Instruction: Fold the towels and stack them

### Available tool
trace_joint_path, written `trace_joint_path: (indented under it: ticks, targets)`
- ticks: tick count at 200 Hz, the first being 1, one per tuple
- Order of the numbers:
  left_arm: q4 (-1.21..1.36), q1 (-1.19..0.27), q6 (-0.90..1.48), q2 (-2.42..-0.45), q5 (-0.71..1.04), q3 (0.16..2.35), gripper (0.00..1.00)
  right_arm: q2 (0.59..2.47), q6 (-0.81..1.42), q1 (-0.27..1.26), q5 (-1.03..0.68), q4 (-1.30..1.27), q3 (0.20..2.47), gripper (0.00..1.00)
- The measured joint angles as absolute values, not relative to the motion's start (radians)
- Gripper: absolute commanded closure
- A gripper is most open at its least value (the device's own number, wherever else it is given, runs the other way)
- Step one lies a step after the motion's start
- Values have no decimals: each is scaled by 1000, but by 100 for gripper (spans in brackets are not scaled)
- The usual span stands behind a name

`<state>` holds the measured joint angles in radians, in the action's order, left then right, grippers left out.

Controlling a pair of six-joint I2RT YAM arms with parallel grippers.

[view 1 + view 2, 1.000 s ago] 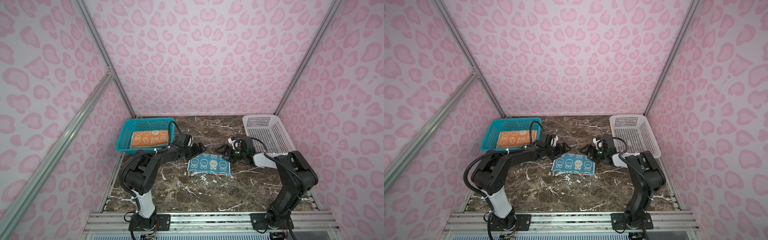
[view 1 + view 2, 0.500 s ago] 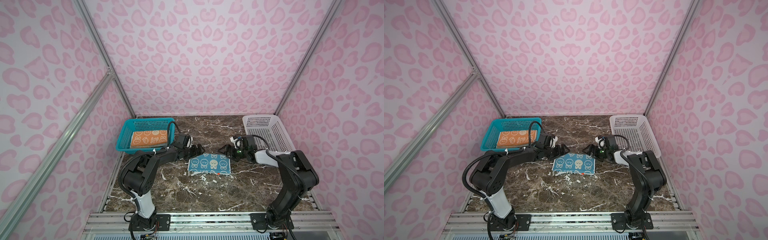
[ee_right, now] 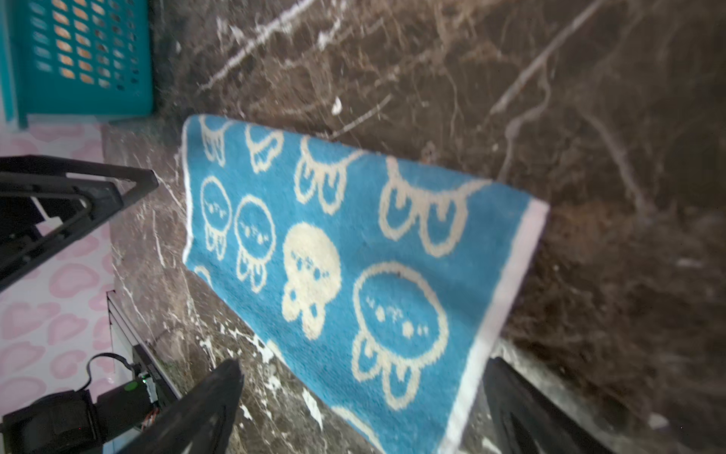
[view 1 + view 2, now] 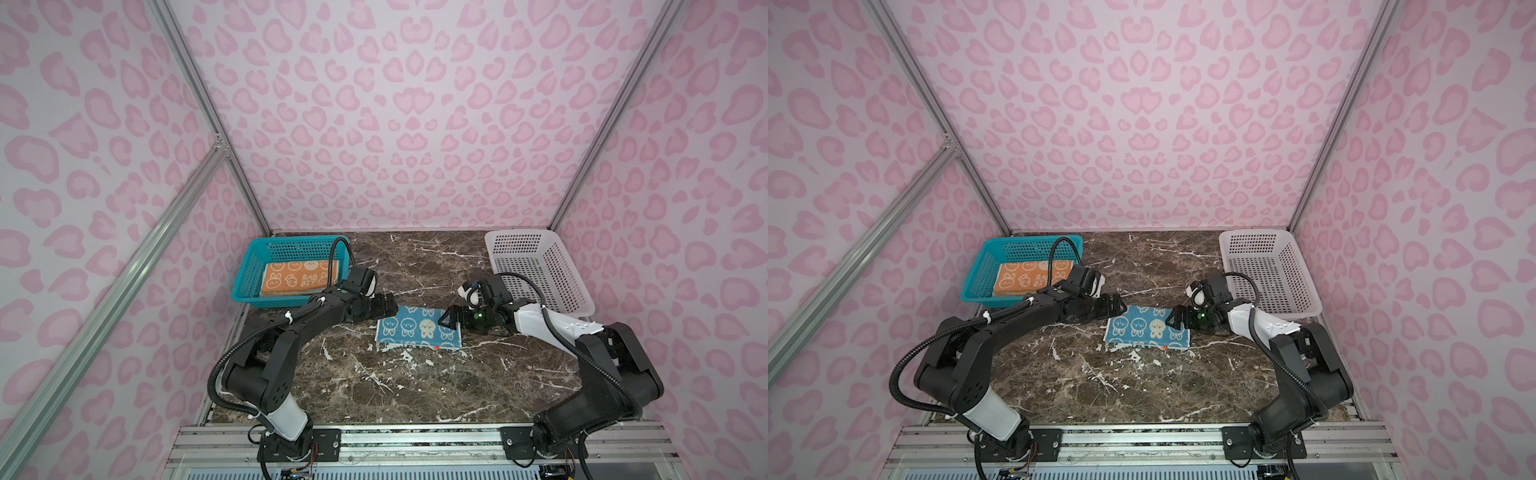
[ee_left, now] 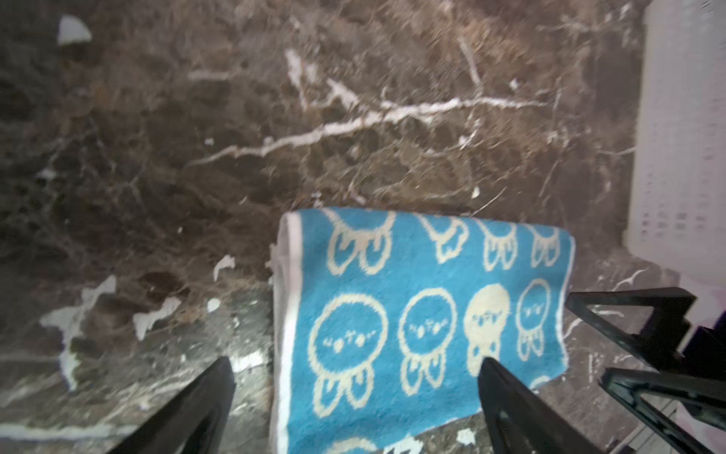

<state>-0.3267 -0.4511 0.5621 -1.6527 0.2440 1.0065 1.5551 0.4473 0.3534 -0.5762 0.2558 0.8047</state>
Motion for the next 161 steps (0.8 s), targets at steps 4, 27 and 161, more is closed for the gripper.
trace_joint_path:
  ticks: [4,27,161]
  targets:
    - [-331,-451,558,-1658,244,1004,1,1552,445,353,-570,260,796,2]
    - [-348,-461,550,-1692,244,1004,0,1547,436,354,-551,278,765,2]
    - [-421,-546,487,-1815,111,1081,42,1601,469,413,-551,127,764,2]
